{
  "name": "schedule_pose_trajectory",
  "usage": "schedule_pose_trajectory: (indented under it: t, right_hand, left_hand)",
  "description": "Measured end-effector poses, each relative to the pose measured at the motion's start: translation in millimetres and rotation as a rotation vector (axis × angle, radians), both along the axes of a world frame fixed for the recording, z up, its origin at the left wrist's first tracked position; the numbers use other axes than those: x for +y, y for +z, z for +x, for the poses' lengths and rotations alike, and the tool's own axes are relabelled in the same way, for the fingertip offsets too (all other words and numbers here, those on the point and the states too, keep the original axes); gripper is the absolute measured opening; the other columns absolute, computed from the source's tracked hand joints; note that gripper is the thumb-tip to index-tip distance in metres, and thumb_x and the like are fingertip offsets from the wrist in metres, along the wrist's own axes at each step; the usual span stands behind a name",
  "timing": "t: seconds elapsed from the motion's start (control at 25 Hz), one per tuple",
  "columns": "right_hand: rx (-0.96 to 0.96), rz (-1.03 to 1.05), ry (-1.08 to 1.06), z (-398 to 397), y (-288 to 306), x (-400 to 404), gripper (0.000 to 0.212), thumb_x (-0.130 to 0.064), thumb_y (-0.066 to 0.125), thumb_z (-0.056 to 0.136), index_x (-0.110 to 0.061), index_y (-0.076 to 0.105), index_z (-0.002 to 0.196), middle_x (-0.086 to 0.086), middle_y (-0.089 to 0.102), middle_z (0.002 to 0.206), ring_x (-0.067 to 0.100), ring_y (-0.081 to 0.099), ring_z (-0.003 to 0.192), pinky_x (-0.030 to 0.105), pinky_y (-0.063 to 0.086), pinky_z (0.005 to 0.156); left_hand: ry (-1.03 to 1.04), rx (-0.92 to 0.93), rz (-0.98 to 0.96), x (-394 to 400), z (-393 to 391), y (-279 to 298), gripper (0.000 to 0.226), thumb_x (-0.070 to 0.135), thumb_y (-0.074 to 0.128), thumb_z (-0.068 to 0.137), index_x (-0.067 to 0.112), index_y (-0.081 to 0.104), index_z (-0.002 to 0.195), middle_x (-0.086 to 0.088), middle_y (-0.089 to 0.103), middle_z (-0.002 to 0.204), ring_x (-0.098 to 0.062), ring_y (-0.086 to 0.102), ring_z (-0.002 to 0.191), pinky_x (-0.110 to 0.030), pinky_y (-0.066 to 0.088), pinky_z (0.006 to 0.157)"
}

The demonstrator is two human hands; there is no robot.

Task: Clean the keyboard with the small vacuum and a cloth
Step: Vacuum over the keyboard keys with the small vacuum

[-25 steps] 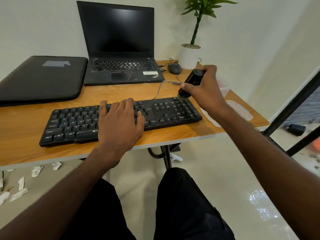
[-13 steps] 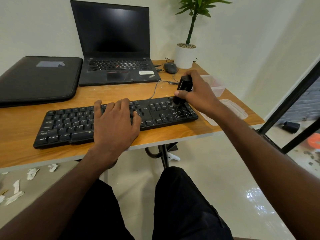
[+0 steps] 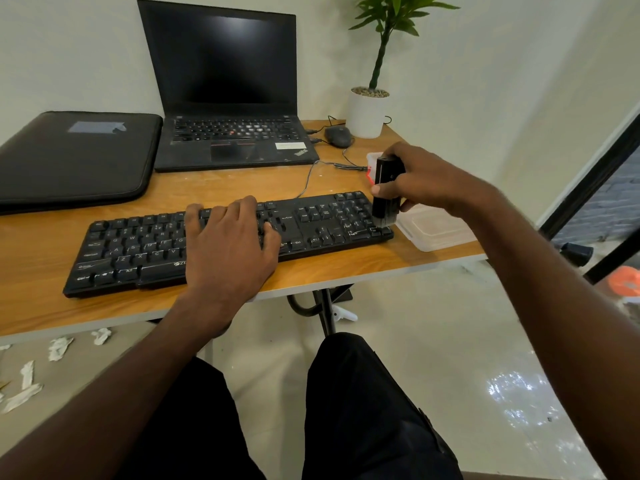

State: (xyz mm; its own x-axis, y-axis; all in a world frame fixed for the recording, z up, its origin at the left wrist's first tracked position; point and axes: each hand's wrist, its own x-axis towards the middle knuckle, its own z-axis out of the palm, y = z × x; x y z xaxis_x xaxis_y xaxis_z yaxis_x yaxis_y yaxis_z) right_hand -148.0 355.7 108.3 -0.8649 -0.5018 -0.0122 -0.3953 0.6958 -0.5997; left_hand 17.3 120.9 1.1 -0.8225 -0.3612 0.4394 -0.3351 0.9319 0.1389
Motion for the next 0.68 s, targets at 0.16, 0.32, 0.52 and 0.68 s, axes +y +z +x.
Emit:
schedule_pose_trajectory:
  t: [0.16,0.32,0.52,0.68]
  right_hand:
    - [0.197,-0.083,-0.016,3,-17,-10,0.054,-0.023,0.078,0.091,-0.016,0.044,0.133,0.003,0.059,0.114,0.023,0.06,0.101,0.028,0.049,0.073]
    - [0.311,-0.232,-0.027,6,-35,-17,0.052,-0.023,0.078,0.09,-0.017,0.041,0.126,-0.001,0.06,0.112,0.022,0.06,0.102,0.034,0.049,0.081]
    - [0.283,0.035,-0.03,3,-16,-14,0.052,-0.026,0.076,0.092,-0.016,0.041,0.13,0.003,0.058,0.111,0.022,0.058,0.099,0.03,0.047,0.07]
    - [0.355,-0.122,-0.102,8,-20,-25,0.055,-0.03,0.077,0.091,-0.015,0.042,0.13,-0.003,0.056,0.11,0.02,0.057,0.1,0.037,0.048,0.082]
  left_hand:
    - [-0.009,0.007,-0.036,-1,0,-1,0.043,0.045,0.039,0.105,0.014,0.055,0.131,-0.006,0.072,0.115,-0.028,0.067,0.11,-0.055,0.019,0.122]
    - [-0.017,0.015,-0.027,-1,1,1,0.041,0.044,0.042,0.105,0.014,0.056,0.129,-0.007,0.072,0.114,-0.029,0.067,0.109,-0.055,0.02,0.121]
    - [-0.002,0.017,-0.004,1,0,0,0.04,0.045,0.042,0.104,0.016,0.055,0.129,-0.005,0.071,0.113,-0.028,0.066,0.11,-0.055,0.019,0.122]
    - [0.003,0.009,-0.004,1,-1,0,0.04,0.045,0.042,0.103,0.016,0.054,0.128,-0.004,0.071,0.11,-0.028,0.066,0.108,-0.056,0.018,0.123]
